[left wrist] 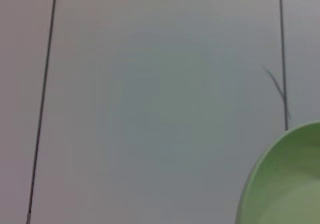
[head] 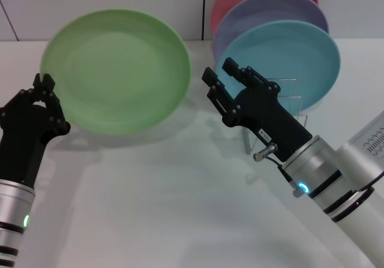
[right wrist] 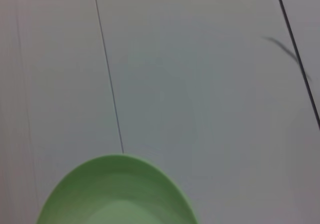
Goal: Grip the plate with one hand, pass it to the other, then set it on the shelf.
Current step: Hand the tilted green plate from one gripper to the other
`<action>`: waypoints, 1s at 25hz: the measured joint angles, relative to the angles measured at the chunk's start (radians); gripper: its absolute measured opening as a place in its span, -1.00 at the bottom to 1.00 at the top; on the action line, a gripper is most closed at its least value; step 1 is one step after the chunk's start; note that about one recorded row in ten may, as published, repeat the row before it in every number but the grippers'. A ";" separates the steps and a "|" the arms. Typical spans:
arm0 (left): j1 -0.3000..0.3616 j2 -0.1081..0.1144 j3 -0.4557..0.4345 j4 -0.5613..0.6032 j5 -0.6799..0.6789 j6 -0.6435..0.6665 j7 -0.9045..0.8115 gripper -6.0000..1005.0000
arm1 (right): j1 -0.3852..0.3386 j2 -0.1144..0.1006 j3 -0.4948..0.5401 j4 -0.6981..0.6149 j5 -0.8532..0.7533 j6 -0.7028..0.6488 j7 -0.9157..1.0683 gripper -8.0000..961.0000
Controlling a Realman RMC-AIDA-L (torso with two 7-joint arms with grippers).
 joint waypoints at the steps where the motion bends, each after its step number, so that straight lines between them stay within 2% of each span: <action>1: -0.003 0.000 0.014 0.000 -0.013 0.004 0.012 -0.92 | 0.001 0.000 0.000 0.001 0.000 0.006 0.000 -0.07; 5: -0.017 0.000 0.046 0.001 -0.049 0.006 0.051 -0.92 | 0.003 0.000 0.003 0.002 0.000 0.031 -0.002 -0.07; 25: -0.024 0.000 0.061 -0.005 -0.056 0.013 0.110 -0.92 | 0.048 0.001 0.014 0.002 0.001 0.142 -0.003 -0.07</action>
